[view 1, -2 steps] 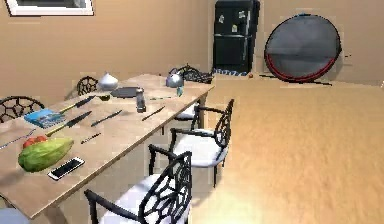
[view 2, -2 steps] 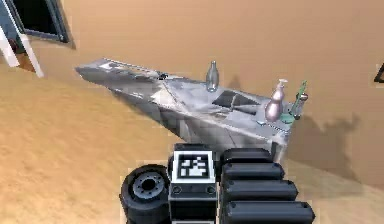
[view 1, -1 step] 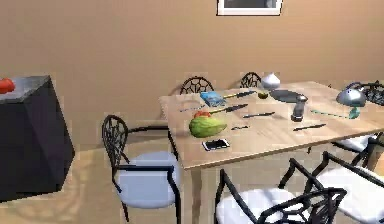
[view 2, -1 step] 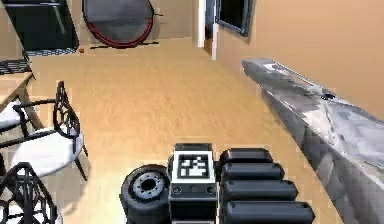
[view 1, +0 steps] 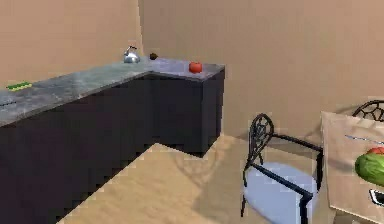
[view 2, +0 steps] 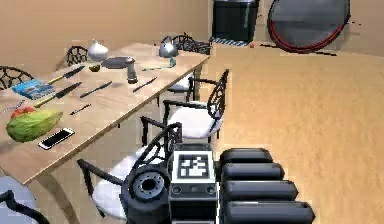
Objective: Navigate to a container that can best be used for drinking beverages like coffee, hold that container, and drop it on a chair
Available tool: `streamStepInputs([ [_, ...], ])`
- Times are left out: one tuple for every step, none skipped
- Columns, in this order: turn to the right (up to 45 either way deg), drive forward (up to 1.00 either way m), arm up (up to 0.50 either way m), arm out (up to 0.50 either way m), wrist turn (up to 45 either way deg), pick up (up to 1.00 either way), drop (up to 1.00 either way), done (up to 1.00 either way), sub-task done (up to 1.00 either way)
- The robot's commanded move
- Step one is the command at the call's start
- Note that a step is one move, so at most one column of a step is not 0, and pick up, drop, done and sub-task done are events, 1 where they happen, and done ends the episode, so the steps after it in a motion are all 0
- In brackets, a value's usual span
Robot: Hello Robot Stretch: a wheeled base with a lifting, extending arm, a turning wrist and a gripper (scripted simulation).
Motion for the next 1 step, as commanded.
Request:
streamStepInputs([
  [-45.0,0.0,0.0,0.0,0.0,0.0,0.0,0.0,0.0],
])
